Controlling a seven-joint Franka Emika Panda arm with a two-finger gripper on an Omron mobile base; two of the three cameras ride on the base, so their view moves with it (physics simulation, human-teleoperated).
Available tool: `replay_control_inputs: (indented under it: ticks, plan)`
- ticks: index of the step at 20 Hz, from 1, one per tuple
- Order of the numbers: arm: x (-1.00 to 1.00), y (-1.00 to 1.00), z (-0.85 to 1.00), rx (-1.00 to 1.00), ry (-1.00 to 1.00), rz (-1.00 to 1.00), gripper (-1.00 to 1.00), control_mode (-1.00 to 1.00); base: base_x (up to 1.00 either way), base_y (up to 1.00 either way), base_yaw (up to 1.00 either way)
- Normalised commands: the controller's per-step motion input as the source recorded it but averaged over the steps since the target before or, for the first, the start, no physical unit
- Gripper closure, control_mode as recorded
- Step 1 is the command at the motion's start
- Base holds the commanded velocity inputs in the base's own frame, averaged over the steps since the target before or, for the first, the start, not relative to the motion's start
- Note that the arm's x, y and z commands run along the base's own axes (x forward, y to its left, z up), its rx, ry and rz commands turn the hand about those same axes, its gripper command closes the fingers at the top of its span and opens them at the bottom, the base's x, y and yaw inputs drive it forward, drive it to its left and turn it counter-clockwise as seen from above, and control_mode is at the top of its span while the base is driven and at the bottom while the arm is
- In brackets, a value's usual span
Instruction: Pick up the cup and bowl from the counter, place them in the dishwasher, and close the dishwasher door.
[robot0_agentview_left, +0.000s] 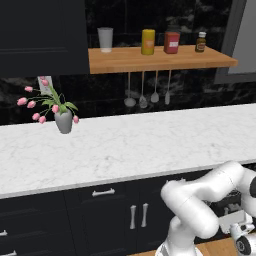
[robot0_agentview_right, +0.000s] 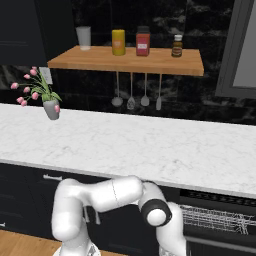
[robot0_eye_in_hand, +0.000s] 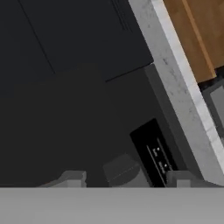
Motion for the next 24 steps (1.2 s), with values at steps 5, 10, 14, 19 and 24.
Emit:
replay_control_inputs:
  ticks: [5,10,14,19,24]
  plan:
    - [1.0,-0.25,0.01,0.0,0.07,0.0,-1.0,-1.0,0.0,0.0,0.0]
    - [1.0,-0.48,0.05,0.03,0.13,0.0,-1.0,-1.0,0.0,0.0,0.0]
    - [1.0,-0.52,0.06,0.04,0.14,0.0,-1.0,-1.0,0.0,0.0,0.0]
    - [1.0,-0.56,0.05,0.04,0.15,0.0,-1.0,-1.0,0.0,0.0,0.0]
    - [1.0,-0.54,0.02,0.05,0.15,0.0,-1.0,-1.0,0.0,0.0,0.0]
